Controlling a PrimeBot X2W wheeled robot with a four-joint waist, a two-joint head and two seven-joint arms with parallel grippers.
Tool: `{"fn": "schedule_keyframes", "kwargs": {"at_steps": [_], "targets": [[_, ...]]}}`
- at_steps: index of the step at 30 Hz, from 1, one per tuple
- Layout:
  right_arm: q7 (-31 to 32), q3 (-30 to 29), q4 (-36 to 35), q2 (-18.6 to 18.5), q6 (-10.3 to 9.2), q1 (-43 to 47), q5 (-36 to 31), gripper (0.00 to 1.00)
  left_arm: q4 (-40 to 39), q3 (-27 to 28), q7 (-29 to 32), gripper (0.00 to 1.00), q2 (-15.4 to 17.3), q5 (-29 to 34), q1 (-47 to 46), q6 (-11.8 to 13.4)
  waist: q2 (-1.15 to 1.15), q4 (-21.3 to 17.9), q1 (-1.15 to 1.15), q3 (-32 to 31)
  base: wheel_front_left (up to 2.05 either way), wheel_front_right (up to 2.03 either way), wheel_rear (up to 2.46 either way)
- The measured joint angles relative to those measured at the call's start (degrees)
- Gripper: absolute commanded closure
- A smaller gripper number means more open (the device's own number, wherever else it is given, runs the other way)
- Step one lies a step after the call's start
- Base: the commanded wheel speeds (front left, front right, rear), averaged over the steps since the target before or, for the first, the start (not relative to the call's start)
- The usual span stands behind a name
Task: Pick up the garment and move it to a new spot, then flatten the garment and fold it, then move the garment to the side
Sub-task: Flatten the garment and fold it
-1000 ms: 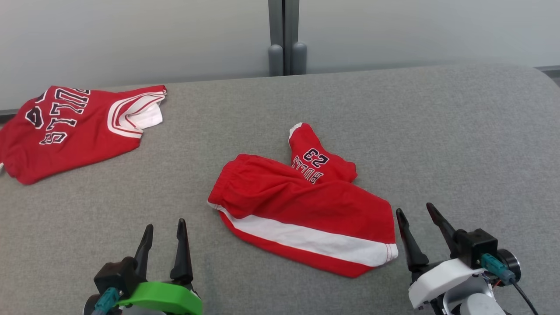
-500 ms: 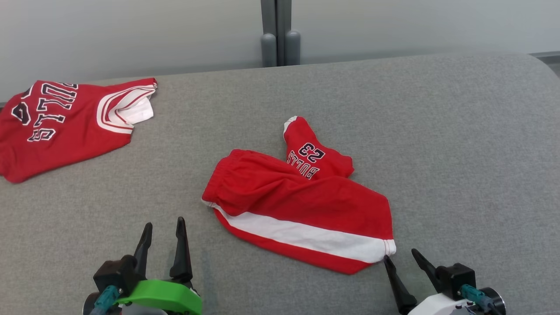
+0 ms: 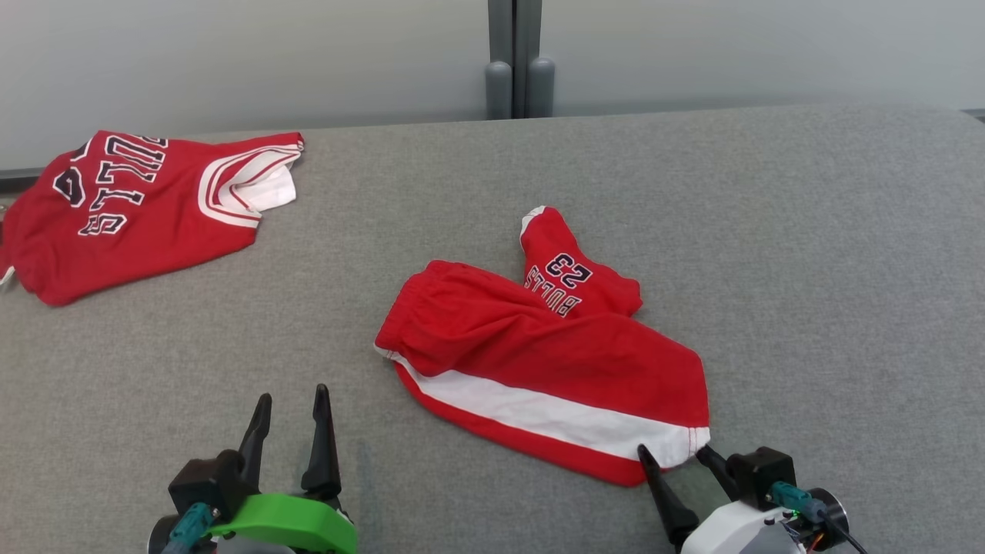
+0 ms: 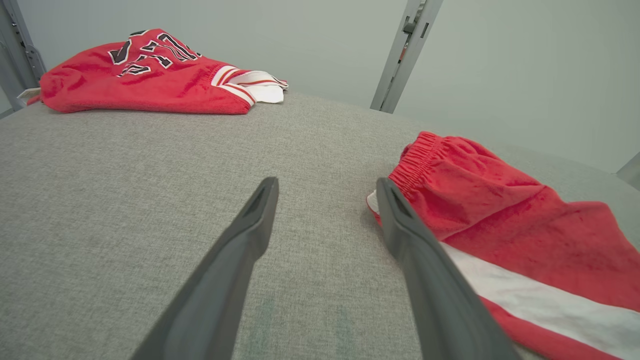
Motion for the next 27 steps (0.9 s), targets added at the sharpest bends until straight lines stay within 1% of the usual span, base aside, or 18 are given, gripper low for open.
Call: {"fn": "schedule_keyframes", "kwargs": {"at_steps": [1, 2, 4, 5, 6, 8, 9, 10, 11, 15, 19, 23, 27], "targets": [[0.0, 0.3, -0.2, 0.0, 0.00, -0.1, 0.0, 0.00, 0.0, 0.0, 0.0, 0.00, 0.0, 0.0, 0.0, 0.0, 0.00, 0.0, 0.00, 0.0, 0.00, 0.00, 0.00], [0.0, 0.6, -0.4, 0.0, 0.00, -0.3, 0.0, 0.05, 0.0, 0.0, 0.0, 0.00, 0.0, 0.0, 0.0, 0.0, 0.00, -0.1, 0.00, 0.0, 0.00, 0.00, 0.00], [0.0, 1.0, -1.3, 0.0, 0.00, -0.5, 0.0, 0.20, 0.0, 0.0, 0.0, 0.00, 0.0, 0.0, 0.0, 0.0, 0.00, -0.2, 0.00, -0.1, 0.00, 0.00, 0.00], [0.0, 1.2, -1.8, 0.0, 0.00, -0.6, 0.0, 0.38, 0.0, 0.0, 0.0, 0.00, 0.0, 0.0, 0.1, -0.1, 0.00, -0.2, 0.00, -0.1, 0.00, 0.00, 0.00], [0.0, 1.3, -2.2, 0.0, 0.00, -0.6, 0.0, 0.50, 0.0, -0.1, 0.0, 0.00, 0.0, 0.0, 0.1, -0.2, 0.00, -0.3, 0.00, -0.1, 0.00, 0.00, 0.00], [0.0, 1.2, -3.2, 0.0, 0.00, -0.6, -0.1, 0.59, 0.3, -0.5, 0.0, 0.00, 0.0, 0.2, 0.1, -0.5, 0.00, -0.6, 0.00, -0.1, 0.00, 0.00, 0.00], [0.0, 1.2, -3.4, 0.0, 0.00, -0.6, -0.2, 0.72, 0.5, -0.7, 0.0, 0.00, 0.0, 0.3, 0.0, -0.7, 0.00, -0.7, 0.00, -0.1, 0.00, 0.00, 0.00], [0.0, 1.2, -3.4, 0.0, 0.00, -0.6, -0.2, 0.80, 0.7, -0.8, 0.0, 0.00, 0.0, 0.4, 0.0, -0.8, 0.00, -0.8, 0.00, -0.1, 0.00, 0.00, 0.00], [0.0, 1.3, -3.2, 0.0, 0.00, -0.7, -0.3, 1.00, 1.0, -1.0, 0.0, 0.00, 0.0, 0.6, 0.0, -1.1, 0.00, -0.9, 0.00, -0.1, 0.00, 0.00, 0.00], [0.5, 1.6, -2.0, -0.3, 0.00, -1.4, -0.6, 1.00, 2.7, -2.0, 0.0, 0.00, 0.0, 1.6, -1.3, -2.2, 0.00, -1.1, 0.00, 0.3, 0.00, 0.00, 0.00], [1.7, 3.1, -0.6, -0.9, 0.00, -3.1, 0.0, 1.00, 5.4, -3.1, 0.0, 0.00, 0.3, 2.9, -3.9, -3.2, 0.00, -1.4, 0.00, 1.0, 0.00, 0.00, 0.00], [1.8, 3.9, 0.2, -1.8, 0.00, -4.9, 1.1, 1.00, 9.4, -6.0, 0.0, 0.00, 2.1, 3.1, -7.4, -3.8, 0.00, -1.7, 0.00, 2.0, 0.00, 0.00, 0.00], [1.6, 3.9, 0.3, -3.3, 0.00, -7.0, 1.5, 1.00, 13.0, -11.1, 0.1, 0.00, 5.1, 2.3, -11.6, -4.0, 0.00, -2.3, 0.00, 3.0, 0.00, 0.00, 0.00]]}}
